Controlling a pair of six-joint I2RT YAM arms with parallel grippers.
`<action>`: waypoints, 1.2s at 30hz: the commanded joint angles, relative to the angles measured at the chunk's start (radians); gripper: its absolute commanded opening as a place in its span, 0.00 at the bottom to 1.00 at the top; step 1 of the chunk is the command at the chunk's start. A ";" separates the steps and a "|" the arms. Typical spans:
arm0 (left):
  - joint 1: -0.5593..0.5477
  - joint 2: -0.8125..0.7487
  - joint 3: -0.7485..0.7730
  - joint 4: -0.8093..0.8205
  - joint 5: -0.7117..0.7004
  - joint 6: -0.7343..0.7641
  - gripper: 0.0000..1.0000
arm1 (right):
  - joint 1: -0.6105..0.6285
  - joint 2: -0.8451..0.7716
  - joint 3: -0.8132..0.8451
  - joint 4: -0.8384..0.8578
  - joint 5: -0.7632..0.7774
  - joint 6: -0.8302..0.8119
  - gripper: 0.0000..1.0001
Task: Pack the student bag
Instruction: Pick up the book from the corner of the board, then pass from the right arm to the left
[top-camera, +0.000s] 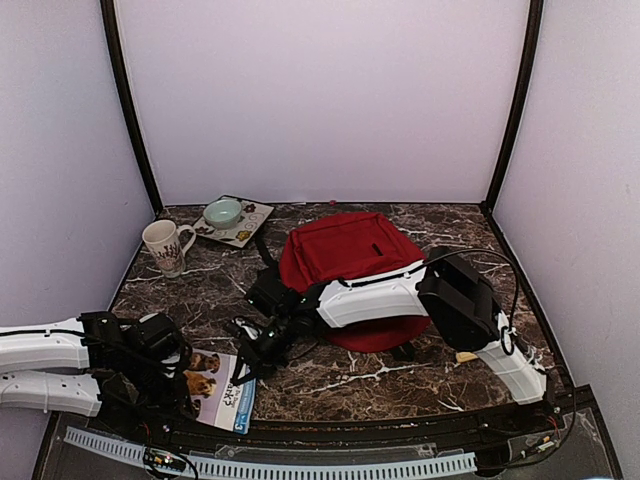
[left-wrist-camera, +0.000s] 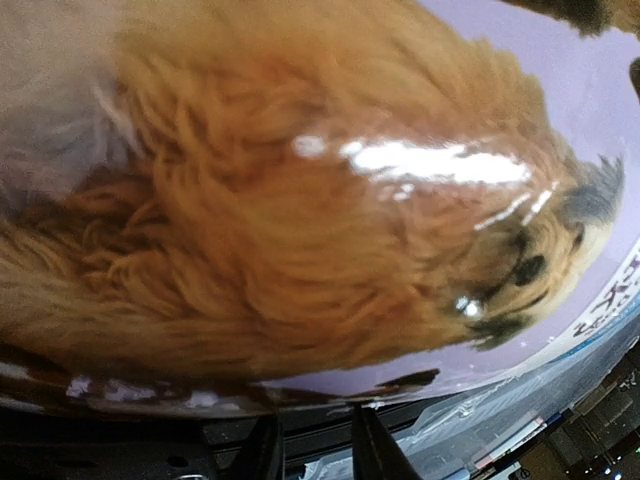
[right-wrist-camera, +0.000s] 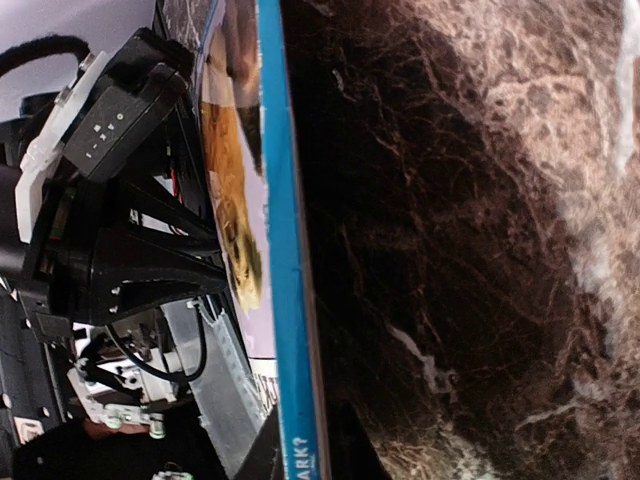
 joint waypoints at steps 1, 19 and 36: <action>-0.005 0.003 0.010 0.034 -0.018 -0.010 0.26 | 0.012 -0.023 0.011 -0.003 0.056 -0.007 0.04; -0.009 0.019 0.254 0.083 -0.134 0.015 0.63 | -0.049 -0.316 -0.095 -0.250 0.358 -0.206 0.00; -0.009 0.121 0.721 0.021 -0.307 0.393 0.67 | -0.050 -0.589 -0.070 -0.471 0.586 -0.432 0.00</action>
